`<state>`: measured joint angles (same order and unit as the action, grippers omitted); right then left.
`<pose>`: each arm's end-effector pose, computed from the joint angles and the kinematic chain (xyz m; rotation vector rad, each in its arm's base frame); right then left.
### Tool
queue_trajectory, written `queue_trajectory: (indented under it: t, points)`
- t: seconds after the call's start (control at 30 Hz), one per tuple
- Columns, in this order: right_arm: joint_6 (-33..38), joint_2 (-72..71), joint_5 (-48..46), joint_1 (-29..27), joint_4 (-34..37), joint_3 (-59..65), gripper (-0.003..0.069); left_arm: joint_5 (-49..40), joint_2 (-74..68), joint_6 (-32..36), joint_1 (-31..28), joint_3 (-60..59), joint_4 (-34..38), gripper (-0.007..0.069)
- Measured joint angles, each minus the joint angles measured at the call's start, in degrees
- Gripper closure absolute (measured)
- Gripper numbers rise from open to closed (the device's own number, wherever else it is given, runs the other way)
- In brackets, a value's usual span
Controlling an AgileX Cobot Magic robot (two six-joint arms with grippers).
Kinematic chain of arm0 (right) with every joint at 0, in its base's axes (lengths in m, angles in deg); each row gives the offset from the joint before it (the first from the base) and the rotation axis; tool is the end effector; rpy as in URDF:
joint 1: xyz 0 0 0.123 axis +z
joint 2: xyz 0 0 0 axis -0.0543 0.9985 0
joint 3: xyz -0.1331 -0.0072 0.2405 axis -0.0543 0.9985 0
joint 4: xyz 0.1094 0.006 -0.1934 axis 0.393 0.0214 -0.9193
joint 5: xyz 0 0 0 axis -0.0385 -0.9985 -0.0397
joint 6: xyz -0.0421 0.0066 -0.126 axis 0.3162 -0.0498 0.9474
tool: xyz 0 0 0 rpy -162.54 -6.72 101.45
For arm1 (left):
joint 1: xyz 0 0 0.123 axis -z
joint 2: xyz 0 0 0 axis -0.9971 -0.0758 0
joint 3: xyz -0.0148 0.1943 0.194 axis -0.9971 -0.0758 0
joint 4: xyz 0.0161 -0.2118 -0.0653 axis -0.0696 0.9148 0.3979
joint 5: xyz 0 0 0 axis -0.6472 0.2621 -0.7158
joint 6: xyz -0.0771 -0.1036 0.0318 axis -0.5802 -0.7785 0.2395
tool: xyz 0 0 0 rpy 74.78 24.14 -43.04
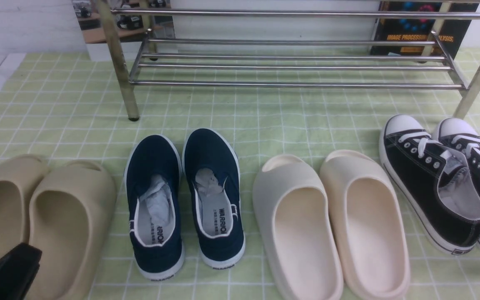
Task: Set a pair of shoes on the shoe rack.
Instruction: Use the left arm to grab the shoe closest to it
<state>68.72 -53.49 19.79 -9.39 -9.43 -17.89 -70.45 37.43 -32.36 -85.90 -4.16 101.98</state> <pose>0.0719 -0.0110 0.1616 0.1770 1.8633 -0.0547 0.0709 -0.0275 0.2199 -0.7423 1.5001 -1.0290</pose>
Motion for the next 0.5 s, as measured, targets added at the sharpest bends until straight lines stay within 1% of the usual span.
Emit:
queue_trajectory:
  t: [0.07,0.17,0.2,0.23,0.27,0.3,0.33,0.37,0.4,0.47,0.5]
  points:
    - [0.00,0.00,0.00,0.00,0.00,0.00,0.0419,-4.55,-0.31,3.22,0.00,6.13,-3.15,0.0452]
    - [0.00,0.00,0.00,0.00,0.00,0.00,0.0419,-12.90,-5.65,4.58,0.00,15.37,-12.61,0.0559]
    - [0.00,0.00,0.00,0.00,0.00,0.00,0.0419,-13.62,-6.21,4.59,0.00,16.73,-13.47,0.0568]
    - [0.00,0.00,0.00,0.00,0.00,0.00,0.0419,-19.05,-10.48,4.76,0.00,20.90,-19.88,0.0629]
    - [0.00,0.00,0.00,0.00,0.00,0.00,0.0419,-25.12,-14.46,4.92,0.00,25.67,-25.64,0.0638]
    - [0.00,0.00,0.00,0.00,0.00,0.00,0.0419,-25.99,-15.82,4.91,0.00,26.33,-27.52,0.0638]
    - [0.00,0.00,0.00,0.00,0.00,0.00,0.0419,-33.75,-21.28,5.07,0.00,31.88,-34.78,0.0638]
    - [0.00,0.00,0.00,0.00,0.00,0.00,0.0419,-33.75,-21.95,5.16,0.00,31.88,-35.65,0.0638]
    - [0.00,0.00,0.00,0.00,0.00,0.00,0.0419,-39.84,-26.54,5.21,0.00,35.53,-41.38,0.0638]
    - [0.00,0.00,0.00,0.00,0.00,0.00,0.0419,-45.61,-32.97,5.21,0.13,39.99,-48.79,0.0638]
    - [0.00,0.00,0.00,0.00,0.00,0.00,0.0419,-47.67,-35.49,4.93,0.60,41.26,-50.70,0.0638]
